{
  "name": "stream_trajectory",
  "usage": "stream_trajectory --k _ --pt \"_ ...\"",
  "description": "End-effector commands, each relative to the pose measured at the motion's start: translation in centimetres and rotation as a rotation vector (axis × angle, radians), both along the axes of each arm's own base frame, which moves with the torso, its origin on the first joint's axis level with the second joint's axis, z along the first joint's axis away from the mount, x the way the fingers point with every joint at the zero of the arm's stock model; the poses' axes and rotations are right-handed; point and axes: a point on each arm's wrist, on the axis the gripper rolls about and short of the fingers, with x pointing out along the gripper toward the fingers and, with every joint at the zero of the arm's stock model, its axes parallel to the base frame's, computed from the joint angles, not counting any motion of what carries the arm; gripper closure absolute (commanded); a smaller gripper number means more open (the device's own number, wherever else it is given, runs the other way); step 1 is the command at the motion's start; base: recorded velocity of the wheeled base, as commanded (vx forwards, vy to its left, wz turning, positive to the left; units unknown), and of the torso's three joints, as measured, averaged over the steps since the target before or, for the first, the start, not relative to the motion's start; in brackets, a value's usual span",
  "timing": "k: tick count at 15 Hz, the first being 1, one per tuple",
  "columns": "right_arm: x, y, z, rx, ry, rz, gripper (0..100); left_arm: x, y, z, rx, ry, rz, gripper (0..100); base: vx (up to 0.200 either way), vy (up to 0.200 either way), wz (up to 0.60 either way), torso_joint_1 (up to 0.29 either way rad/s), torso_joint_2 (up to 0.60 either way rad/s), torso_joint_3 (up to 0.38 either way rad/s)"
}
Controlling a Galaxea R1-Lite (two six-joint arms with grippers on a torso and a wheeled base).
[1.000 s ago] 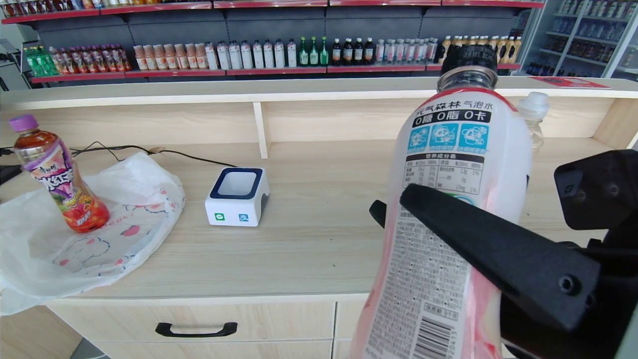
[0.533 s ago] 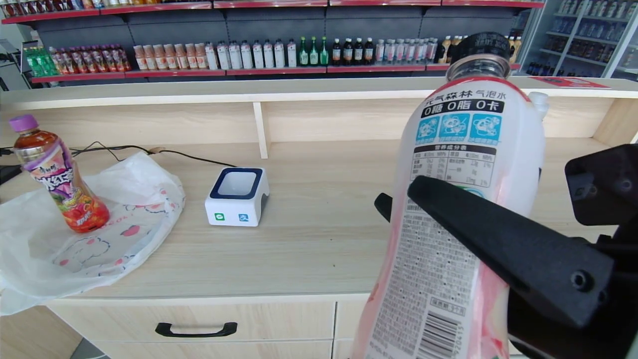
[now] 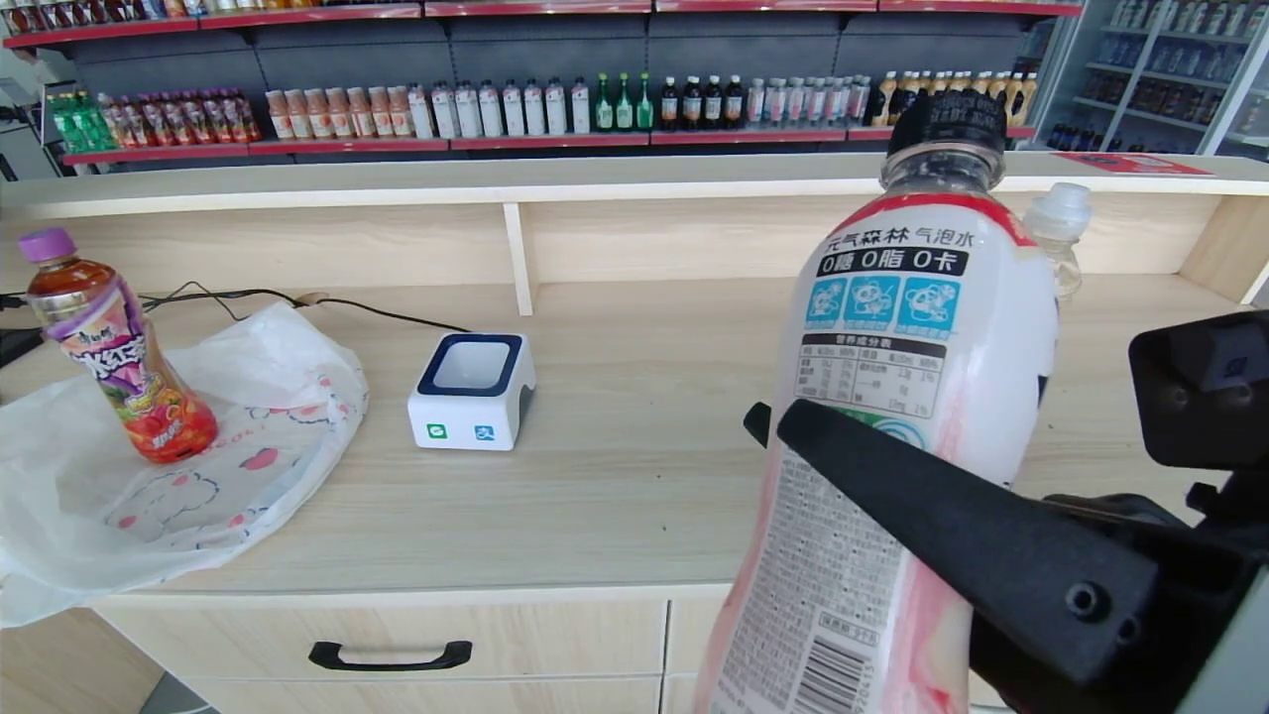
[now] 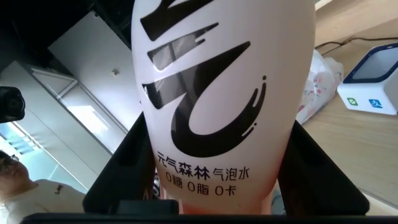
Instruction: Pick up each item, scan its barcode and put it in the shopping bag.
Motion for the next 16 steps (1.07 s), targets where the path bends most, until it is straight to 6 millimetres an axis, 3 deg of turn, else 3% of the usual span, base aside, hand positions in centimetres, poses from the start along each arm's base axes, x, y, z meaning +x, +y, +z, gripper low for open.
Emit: stream_trajectory --k 1,4,8,10,12,15,16 --pt "0.1 0.1 -0.9 -0.047 -0.007 -0.015 100 0.0 0.0 0.0 0.0 0.001 0.001 0 0.0 0.0 0.0 0.0 0.0 0.0" --pt "1.3 -1.0 -1.9 -0.111 -0.032 -0.104 100 0.0 0.0 0.0 0.0 0.001 0.0 0 0.0 0.0 0.0 0.0 0.0 0.0" --pt "1.7 -0.6 -3.7 -0.261 -0.135 -0.175 100 0.0 0.0 0.0 0.0 0.0 0.001 0 0.0 0.0 0.0 0.0 0.0 0.0" --pt "2.6 -0.3 -6.3 -0.44 -0.164 -0.316 100 0.0 0.0 0.0 0.0 0.0 0.0 0 0.0 0.0 0.0 0.0 0.0 0.0" --pt "4.6 -1.2 -7.6 -0.563 -0.17 -0.517 100 0.0 0.0 0.0 0.0 0.001 0.001 0 0.0 0.0 0.0 0.0 0.0 0.0" --pt "7.0 -3.0 -6.9 -0.613 -0.223 -0.677 100 0.0 0.0 0.0 0.0 0.0 0.001 0 0.0 0.0 0.0 0.0 0.0 0.0" --pt "8.3 -3.4 -5.4 -0.583 -0.265 -0.765 100 0.0 0.0 0.0 0.0 0.001 0.0 0 0.0 0.0 0.0 0.0 0.0 0.0"
